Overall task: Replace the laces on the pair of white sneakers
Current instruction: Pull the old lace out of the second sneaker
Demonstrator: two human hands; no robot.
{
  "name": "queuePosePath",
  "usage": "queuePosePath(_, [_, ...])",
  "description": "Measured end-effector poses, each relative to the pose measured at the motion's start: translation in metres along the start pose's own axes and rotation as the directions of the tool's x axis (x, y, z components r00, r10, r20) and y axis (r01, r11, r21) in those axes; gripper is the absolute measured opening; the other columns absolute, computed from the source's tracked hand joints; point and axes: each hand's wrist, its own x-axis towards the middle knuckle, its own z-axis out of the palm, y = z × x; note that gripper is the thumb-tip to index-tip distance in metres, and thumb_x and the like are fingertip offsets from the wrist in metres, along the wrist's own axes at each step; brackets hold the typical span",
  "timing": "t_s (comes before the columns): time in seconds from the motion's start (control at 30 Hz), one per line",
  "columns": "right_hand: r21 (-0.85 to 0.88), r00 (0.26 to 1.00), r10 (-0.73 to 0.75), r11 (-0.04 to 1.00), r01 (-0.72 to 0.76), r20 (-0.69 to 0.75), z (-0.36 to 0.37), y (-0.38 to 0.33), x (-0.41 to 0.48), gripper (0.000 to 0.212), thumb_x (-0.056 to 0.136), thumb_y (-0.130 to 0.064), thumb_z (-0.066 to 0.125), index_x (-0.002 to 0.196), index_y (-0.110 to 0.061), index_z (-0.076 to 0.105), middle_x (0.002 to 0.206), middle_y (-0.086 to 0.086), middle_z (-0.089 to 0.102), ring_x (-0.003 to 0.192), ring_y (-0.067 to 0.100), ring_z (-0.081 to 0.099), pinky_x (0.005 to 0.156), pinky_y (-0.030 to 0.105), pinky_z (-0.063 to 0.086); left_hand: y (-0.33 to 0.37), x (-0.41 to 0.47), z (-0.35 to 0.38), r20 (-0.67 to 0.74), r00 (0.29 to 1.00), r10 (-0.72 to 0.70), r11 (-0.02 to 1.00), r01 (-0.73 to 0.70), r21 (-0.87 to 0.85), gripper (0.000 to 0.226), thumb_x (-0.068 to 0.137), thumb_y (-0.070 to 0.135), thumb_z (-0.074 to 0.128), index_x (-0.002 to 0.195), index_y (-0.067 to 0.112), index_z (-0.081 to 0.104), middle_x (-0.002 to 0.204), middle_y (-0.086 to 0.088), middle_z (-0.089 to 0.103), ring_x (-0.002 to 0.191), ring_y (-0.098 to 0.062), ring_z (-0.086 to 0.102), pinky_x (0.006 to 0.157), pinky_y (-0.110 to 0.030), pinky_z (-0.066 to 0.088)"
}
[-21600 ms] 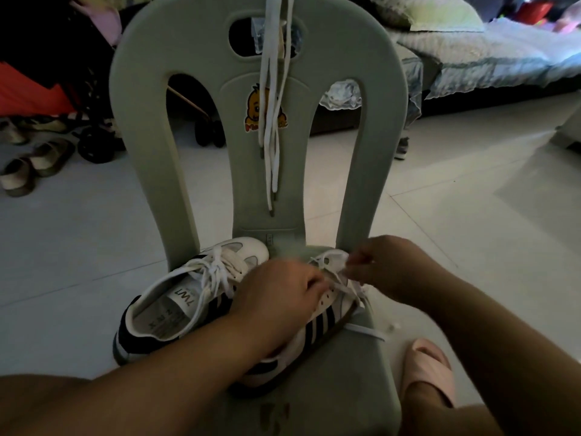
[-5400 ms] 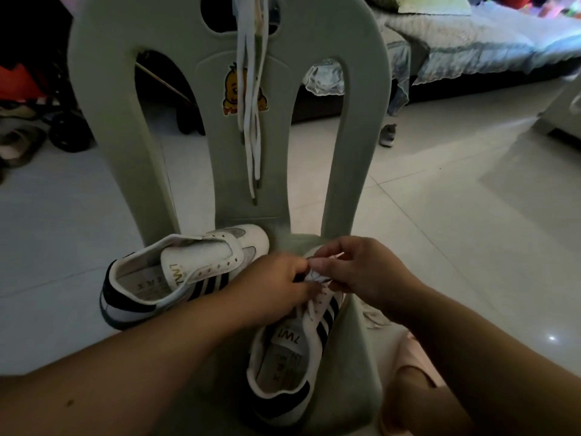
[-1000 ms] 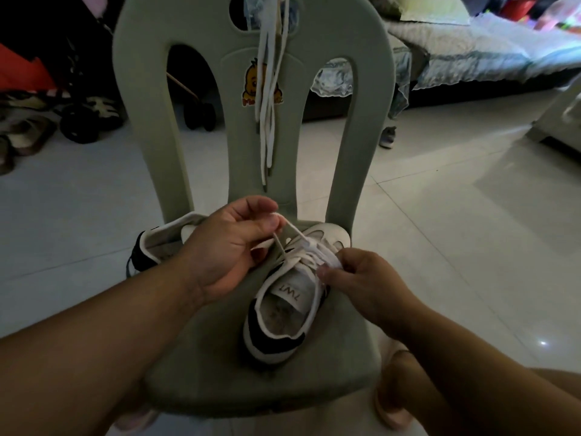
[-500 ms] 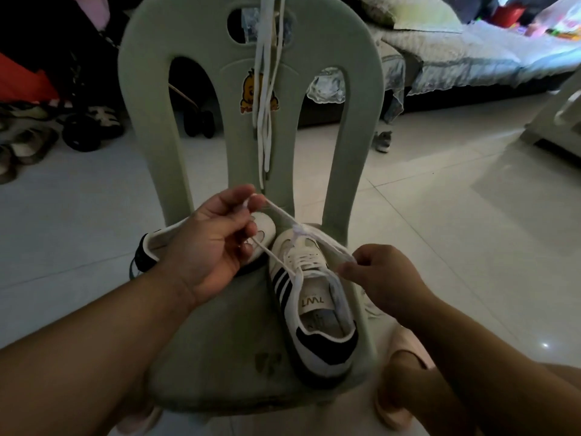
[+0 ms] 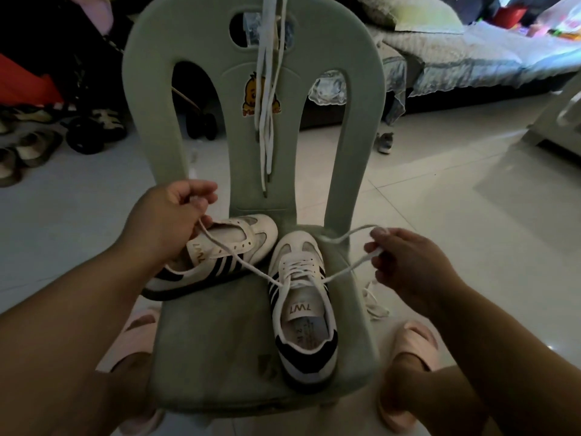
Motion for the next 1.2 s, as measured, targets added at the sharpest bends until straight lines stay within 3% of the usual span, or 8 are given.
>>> queuePosePath(0.1, [-0.006,0.992,0.057,0.998,-0.058,-0.110,-0.012,-0.006,0.008,0.017,0.094,-0.020,0.057,0.100,-0.006,0.065,0.079,0.008,0.066,0.064,0.015,0.058,0.055,0.027,0.046,-0.008,0.001,-0.008,0.081,0.996,0.044,0.741,-0.087,0.665,0.035,0.093,0.034,0.055,0.128,0.033,0.056,0.104,0.002,0.060,0.086,-0.014,0.053,0.073,-0.029,0.040])
queuePosePath(0.17, [-0.248,0.986,0.072,0.963,-0.108,-0.148,-0.020,-0.005,0.011,0.023,0.092,-0.021,0.060,0.106,-0.002,0.064,0.084,0.010,0.068,0.067,0.018,0.062,0.056,0.028,0.049,-0.008,-0.006,-0.006,0.089,0.996,0.013,0.652,-0.076,0.754,0.044,0.088,0.045,0.059,0.130,0.035,0.054,0.118,-0.004,0.050,0.095,-0.019,0.052,0.078,-0.030,0.042])
queuePosePath(0.33, [-0.765,0.977,-0.212,0.624,0.160,0.031,0.006,0.006,-0.004,0.045,0.083,-0.037,0.070,0.121,-0.019,0.054,0.102,-0.002,0.062,0.077,0.007,0.059,0.057,0.018,0.041,0.007,-0.045,0.033,0.287,0.937,0.199,0.710,-0.340,0.617,0.022,0.083,0.055,0.058,0.088,0.034,0.062,0.084,0.013,0.045,0.071,0.000,0.043,0.059,-0.021,0.035])
queuePosePath(0.43, [-0.774,0.939,-0.182,0.532,0.344,0.292,0.036,0.014,-0.016,0.040,0.078,-0.046,0.071,0.112,-0.029,0.059,0.095,-0.014,0.057,0.080,-0.002,0.053,0.061,0.013,0.039,0.000,-0.061,0.062,0.503,0.861,0.072,0.699,-0.404,0.590,0.033,0.076,0.067,0.058,0.083,0.034,0.056,0.078,0.013,0.054,0.071,-0.001,0.051,0.064,-0.025,0.048])
queuePosePath(0.57, [-0.796,0.880,-0.236,0.376,0.474,0.413,0.048,0.025,-0.017,0.034,0.078,-0.046,0.071,0.107,-0.031,0.063,0.092,-0.013,0.053,0.079,0.001,0.051,0.066,0.014,0.042,-0.011,-0.063,0.077,0.517,0.851,0.094,0.650,-0.446,0.615,0.031,0.078,0.061,0.060,0.080,0.033,0.047,0.075,0.012,0.052,0.070,-0.004,0.050,0.054,-0.023,0.036])
queuePosePath(0.9, [-0.789,0.937,-0.237,0.508,0.346,0.258,0.035,0.016,-0.018,0.042,0.084,-0.014,0.065,0.118,-0.034,0.051,0.107,-0.009,0.048,0.092,0.009,0.050,0.070,0.017,0.041,-0.013,-0.046,0.071,0.385,0.902,0.195,0.764,-0.386,0.517,0.008,0.085,0.033,0.062,0.083,0.028,0.056,0.071,0.008,0.058,0.067,-0.004,0.053,0.061,-0.028,0.048])
queuePosePath(1.07, [-0.742,0.963,-0.152,0.614,0.269,0.224,0.024,0.010,-0.017,0.038,0.085,-0.011,0.065,0.105,-0.037,0.047,0.094,-0.012,0.054,0.074,0.007,0.054,0.054,0.015,0.038,-0.013,-0.037,0.069,0.362,0.903,0.232,0.767,-0.399,0.503,0.008,0.086,0.036,0.062,0.083,0.030,0.057,0.070,0.009,0.057,0.066,-0.002,0.051,0.058,-0.022,0.043])
queuePosePath(1.2, [-0.767,0.943,-0.136,0.553,0.326,0.303,0.026,0.010,-0.022,0.036,0.085,-0.012,0.063,0.102,-0.040,0.047,0.095,-0.014,0.052,0.074,0.002,0.051,0.053,0.011,0.035,-0.018,-0.039,0.073,0.371,0.895,0.247,0.768,-0.414,0.488,0.004,0.088,0.034,0.059,0.087,0.031,0.059,0.073,0.010,0.058,0.068,-0.001,0.052,0.059,-0.020,0.042])
